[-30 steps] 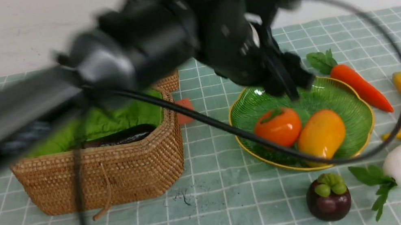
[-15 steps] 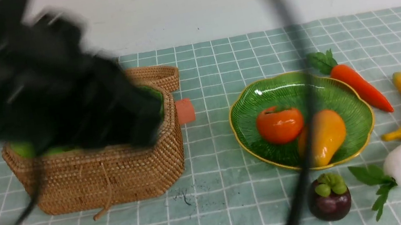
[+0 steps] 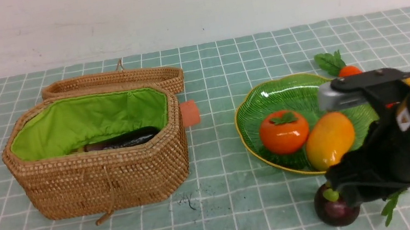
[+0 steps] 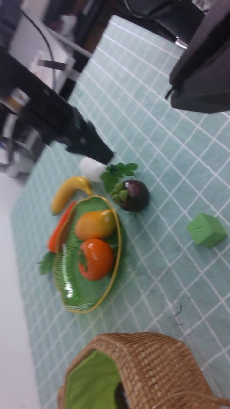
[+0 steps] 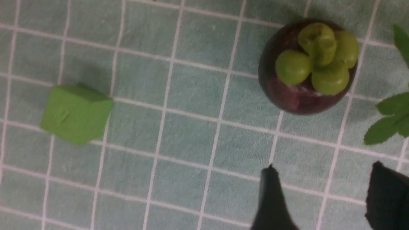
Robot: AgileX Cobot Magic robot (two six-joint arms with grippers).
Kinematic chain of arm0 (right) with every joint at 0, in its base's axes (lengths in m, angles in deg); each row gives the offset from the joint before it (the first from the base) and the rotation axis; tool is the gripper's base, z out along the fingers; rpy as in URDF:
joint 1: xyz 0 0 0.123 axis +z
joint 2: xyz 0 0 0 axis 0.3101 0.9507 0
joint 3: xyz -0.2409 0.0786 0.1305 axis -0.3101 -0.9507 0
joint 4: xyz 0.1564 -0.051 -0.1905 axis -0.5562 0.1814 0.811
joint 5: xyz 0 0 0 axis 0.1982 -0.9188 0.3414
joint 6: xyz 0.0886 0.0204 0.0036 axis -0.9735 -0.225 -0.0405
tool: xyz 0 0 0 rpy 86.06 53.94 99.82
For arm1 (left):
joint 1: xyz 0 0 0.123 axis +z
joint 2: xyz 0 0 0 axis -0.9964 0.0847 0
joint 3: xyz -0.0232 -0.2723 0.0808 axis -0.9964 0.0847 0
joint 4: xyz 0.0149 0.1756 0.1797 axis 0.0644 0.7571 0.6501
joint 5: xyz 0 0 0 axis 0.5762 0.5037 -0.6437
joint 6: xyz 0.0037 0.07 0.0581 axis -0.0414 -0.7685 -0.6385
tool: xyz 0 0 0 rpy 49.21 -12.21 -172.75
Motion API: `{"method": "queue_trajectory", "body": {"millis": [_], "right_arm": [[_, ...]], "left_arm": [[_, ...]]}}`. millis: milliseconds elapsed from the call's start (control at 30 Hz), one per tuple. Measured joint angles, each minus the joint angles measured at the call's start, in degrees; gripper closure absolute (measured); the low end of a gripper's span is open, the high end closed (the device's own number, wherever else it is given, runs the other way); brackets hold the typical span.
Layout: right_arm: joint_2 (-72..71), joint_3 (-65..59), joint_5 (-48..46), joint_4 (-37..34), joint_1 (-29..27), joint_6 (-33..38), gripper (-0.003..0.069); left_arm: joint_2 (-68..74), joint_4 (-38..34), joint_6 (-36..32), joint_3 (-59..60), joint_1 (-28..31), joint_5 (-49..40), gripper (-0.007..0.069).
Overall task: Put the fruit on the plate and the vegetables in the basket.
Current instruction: Use the right arm to grab a mangosteen and put it into the right plate
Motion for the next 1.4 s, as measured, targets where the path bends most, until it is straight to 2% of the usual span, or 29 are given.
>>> {"method": "queue_trajectory", "body": {"millis": [33, 133, 233, 433, 600, 800, 1033, 1167, 1267, 1400], "right_arm": [[1.65, 0.00, 1.68, 1.42, 0.00, -1.53, 0.0143], [5.87, 0.00, 4.78, 4.18, 0.05, -4.92, 0.0015], [9.28, 0.00, 7.13, 6.49, 0.05, -6.82, -0.0017], [15.13, 0.00, 12.56, 8.41, 0.05, -7.95, 0.0009], [18.34, 0.28, 14.43, 8.83, 0.05, -8.01, 0.0074], [18.81, 0.66, 14.87, 9.30, 0.05, -6.70, 0.0082], [12.04, 2.42, 3.70, 2.95, 0.11, -1.07, 0.0082], [6.30, 5.91, 3.07, 2.48, -0.37, -0.26, 0.0082], [5.09, 11.31, 8.52, 4.19, -4.58, -0.19, 0.0082], [10.96, 14.73, 18.57, 5.43, -11.42, 1.44, 0.0082]], "left_arm": [[-0.64, 0.00, 0.00, 0.34, 0.00, 0.06, 0.0638], [-0.65, -0.31, 0.00, 0.58, 0.00, 0.12, 0.0638], [-0.17, -1.38, 0.00, 0.70, 0.00, 0.19, 0.0638], [-0.16, -1.88, -1.45, 0.70, 0.00, 0.14, 0.0638], [-0.16, -1.88, -1.92, 0.70, 0.00, -1.45, 0.0638], [-0.16, -1.93, -1.93, 0.70, 0.00, -1.51, 0.0638], [-0.16, -1.93, -1.98, 0.70, 0.00, 2.29, 0.0638], [-0.16, -1.93, -2.11, 0.70, 0.00, 5.99, 0.0638], [-0.16, -1.88, -2.11, 0.70, 0.00, 7.93, 0.0638], [-0.16, -1.88, -2.11, 0.70, 0.00, 7.98, 0.0638]]}}
